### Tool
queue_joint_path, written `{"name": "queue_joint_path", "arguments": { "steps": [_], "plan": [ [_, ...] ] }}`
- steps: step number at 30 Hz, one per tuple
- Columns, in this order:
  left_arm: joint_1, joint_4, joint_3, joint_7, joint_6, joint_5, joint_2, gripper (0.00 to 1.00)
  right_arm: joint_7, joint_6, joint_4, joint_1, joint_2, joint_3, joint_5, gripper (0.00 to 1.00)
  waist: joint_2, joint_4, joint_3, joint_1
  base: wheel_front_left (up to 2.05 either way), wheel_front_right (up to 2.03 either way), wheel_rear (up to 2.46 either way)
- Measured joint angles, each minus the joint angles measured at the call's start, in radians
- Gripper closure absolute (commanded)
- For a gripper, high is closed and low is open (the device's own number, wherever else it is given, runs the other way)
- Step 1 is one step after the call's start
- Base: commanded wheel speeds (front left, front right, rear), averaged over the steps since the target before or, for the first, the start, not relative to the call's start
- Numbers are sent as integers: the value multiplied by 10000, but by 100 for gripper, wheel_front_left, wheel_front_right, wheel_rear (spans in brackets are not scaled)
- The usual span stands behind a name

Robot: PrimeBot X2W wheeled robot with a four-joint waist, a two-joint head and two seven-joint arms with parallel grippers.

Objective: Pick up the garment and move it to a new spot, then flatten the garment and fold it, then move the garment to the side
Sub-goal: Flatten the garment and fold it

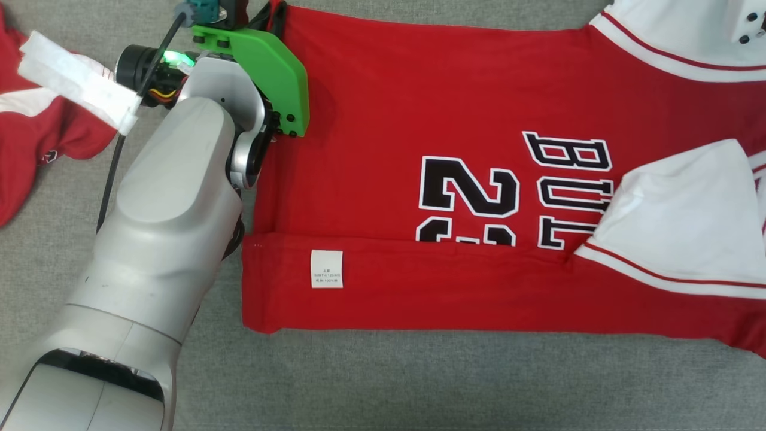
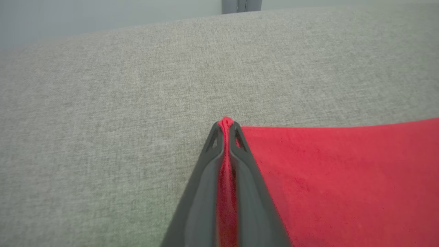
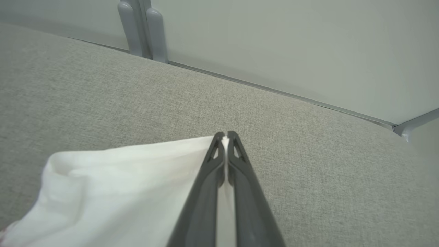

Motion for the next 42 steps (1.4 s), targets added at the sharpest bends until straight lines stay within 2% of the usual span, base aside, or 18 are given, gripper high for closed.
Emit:
{"name": "queue_joint_path", "arguments": {
  "steps": [6, 11, 16, 23, 33, 42],
  "plan": [
    [147, 284, 21, -476, -102, -31, 73, 100, -696, 0, -148, 398, -46, 349, 236, 100, 0, -99, -440, 1, 0, 0, 0],
    [517, 190, -351, -1112, -408, 205, 309, 100, -1170, 0, -982, 1099, -376, 769, 920, 100, 0, -160, -858, 0, 0, 0, 0],
    [1252, -182, -757, -2088, -702, 635, 685, 100, -1292, 0, -2052, 2454, -686, 840, 1726, 100, 0, -243, -1322, 0, 0, 0, 0],
    [2416, -648, -1168, -3172, -922, 991, 1348, 100, -339, -2, -3708, 4362, -1141, 802, 2855, 100, 0, -489, -1949, 0, 0, 0, 0],
    [3562, -1388, -1313, -3799, -800, 1392, 2094, 100, 961, -2, -5657, 6803, -1392, 71, 3530, 100, 0, -878, -2649, 0, 0, 0, 0],
    [4465, -1590, -1183, -3843, -686, 1346, 2255, 100, 2205, -2, -6918, 8470, -1024, -721, 3534, 100, 0, -1109, -2970, 0, 0, 0, 0]
  ]
}}
